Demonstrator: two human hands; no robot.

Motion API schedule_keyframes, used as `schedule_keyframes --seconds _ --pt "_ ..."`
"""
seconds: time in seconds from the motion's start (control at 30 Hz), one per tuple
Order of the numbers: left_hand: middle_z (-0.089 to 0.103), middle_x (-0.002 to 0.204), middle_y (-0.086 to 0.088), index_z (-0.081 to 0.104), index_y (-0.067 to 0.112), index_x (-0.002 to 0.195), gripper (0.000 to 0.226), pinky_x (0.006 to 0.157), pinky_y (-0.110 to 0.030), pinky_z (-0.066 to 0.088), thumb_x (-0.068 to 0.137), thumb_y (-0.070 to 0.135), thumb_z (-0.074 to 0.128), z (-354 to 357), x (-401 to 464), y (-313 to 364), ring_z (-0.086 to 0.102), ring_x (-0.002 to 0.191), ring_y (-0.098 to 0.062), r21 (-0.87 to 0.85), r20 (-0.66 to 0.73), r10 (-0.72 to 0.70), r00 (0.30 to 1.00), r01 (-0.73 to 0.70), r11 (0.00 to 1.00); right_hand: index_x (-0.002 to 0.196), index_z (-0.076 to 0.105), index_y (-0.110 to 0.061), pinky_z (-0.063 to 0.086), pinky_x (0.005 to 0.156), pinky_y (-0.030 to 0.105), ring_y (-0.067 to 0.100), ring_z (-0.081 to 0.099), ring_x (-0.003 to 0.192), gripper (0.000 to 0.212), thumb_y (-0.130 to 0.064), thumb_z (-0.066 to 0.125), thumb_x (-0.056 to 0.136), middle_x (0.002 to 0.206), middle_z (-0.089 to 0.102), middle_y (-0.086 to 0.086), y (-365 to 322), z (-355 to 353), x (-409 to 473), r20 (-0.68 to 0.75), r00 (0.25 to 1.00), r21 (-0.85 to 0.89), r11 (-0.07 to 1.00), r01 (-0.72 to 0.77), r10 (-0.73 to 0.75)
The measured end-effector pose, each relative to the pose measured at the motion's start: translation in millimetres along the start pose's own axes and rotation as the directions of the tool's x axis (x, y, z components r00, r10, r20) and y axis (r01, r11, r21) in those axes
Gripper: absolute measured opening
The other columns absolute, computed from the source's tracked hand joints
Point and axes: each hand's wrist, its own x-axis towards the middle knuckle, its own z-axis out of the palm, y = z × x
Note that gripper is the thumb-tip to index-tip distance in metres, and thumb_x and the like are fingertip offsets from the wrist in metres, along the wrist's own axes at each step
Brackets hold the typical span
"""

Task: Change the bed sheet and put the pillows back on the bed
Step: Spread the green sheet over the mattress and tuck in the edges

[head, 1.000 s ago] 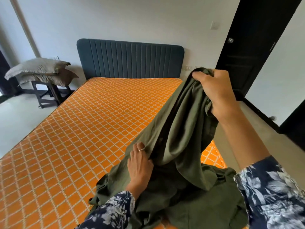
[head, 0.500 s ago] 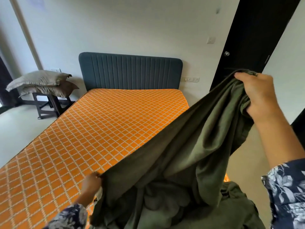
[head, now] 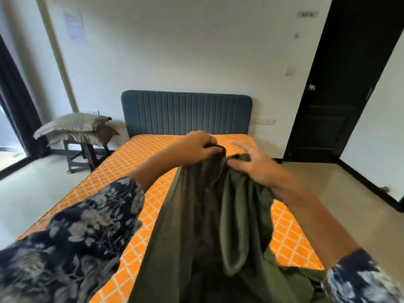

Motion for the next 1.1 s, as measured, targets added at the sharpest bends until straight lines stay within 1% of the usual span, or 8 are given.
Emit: schedule_keyframes --seconds 0.1,0.2,0.33,0.53,0.73,0.8,0.9,1.1 --pt "0.056 0.067 -0.001 0.065 0.007 0.080 0.027 0.061 -0.029 0.034 0.096 0.027 0.056 5 11 12 0.050 0.063 -0.012 0.050 0.092 0.055 0.994 -0.059 0.997 0.109 0.057 -0.024 0.048 0.085 0.020 0.007 0.062 0.090 0.025 -0.010 0.063 0.090 0.104 0.065 0.001 12 18 2 0.142 0.990 0.012 1.000 -0.008 0.006" --pt "0.057 0.064 -0.005 0.061 0.004 0.078 0.032 0.057 -0.027 0.034 0.095 0.030 0.057 16 8 12 0.046 0.059 -0.011 -0.031 0.075 0.063 0.995 -0.061 0.998 0.081 0.062 -0.025 0.045 0.072 0.021 0.011 0.059 0.077 0.018 -0.013 0.059 0.093 0.081 0.064 -0.004 20 18 6 0.034 0.999 -0.068 0.997 -0.039 0.041" --pt "0.061 0.070 0.000 0.055 0.019 0.096 0.033 0.058 -0.029 0.040 0.084 0.047 0.067 60 -17 0 0.052 0.059 -0.008 -0.374 -0.119 -0.088 0.989 0.037 0.926 0.082 0.069 -0.020 0.051 0.081 0.037 0.019 0.066 0.081 0.013 -0.013 0.061 0.090 0.086 0.071 0.003 26 13 13 -0.092 0.993 0.023 0.997 -0.075 0.077" --pt "0.063 0.112 0.005 0.037 0.034 0.124 0.062 0.088 -0.025 0.048 0.077 0.052 0.072 176 -115 -16 0.061 0.100 -0.008 -0.557 -0.013 -0.383 0.924 0.312 0.770 0.077 0.063 -0.018 0.048 0.066 0.025 0.011 0.061 0.068 0.016 -0.012 0.061 0.092 0.076 0.065 -0.002 19 -1 25 -0.234 0.966 0.144 0.987 -0.073 0.106" --pt "0.056 0.097 0.025 0.039 0.045 0.109 0.057 0.076 -0.008 0.044 0.065 0.068 0.067 241 -217 -55 0.057 0.091 0.004 -0.437 0.248 -0.580 0.776 0.624 0.648 0.083 0.068 -0.011 0.052 0.089 0.043 0.025 0.067 0.086 0.007 -0.017 0.068 0.081 0.091 0.070 0.009 22 -38 43 -0.378 0.911 0.173 0.980 -0.104 0.163" --pt "0.066 0.091 0.016 0.057 0.036 0.106 0.062 0.074 -0.018 0.049 0.061 0.077 0.065 252 -251 -79 0.061 0.082 0.003 -0.354 0.314 -0.604 0.732 0.681 0.641 0.085 0.068 -0.011 0.051 0.091 0.043 0.026 0.066 0.089 0.003 -0.014 0.067 0.083 0.094 0.069 0.011 24 -51 45 -0.418 0.893 0.173 0.980 -0.100 0.165" --pt "0.068 0.064 0.010 0.069 0.028 0.074 0.022 0.071 -0.037 0.049 0.080 0.050 0.070 257 -287 -112 0.060 0.061 0.001 -0.269 0.346 -0.665 0.662 0.749 0.606 0.091 0.068 -0.008 0.052 0.091 0.043 0.029 0.066 0.094 0.011 -0.016 0.067 0.083 0.099 0.069 0.014 31 -71 48 -0.464 0.864 0.158 0.978 -0.138 0.197" --pt "0.072 0.093 -0.008 0.074 0.017 0.091 0.035 0.086 -0.036 0.048 0.083 0.030 0.043 171 -229 -118 0.064 0.089 -0.015 -0.298 0.116 -0.620 0.776 0.623 0.724 0.082 0.065 -0.017 0.051 0.094 0.043 0.026 0.066 0.095 0.005 -0.018 0.062 0.086 0.093 0.068 0.005 45 -67 37 -0.382 0.890 0.180 0.965 -0.193 0.249"
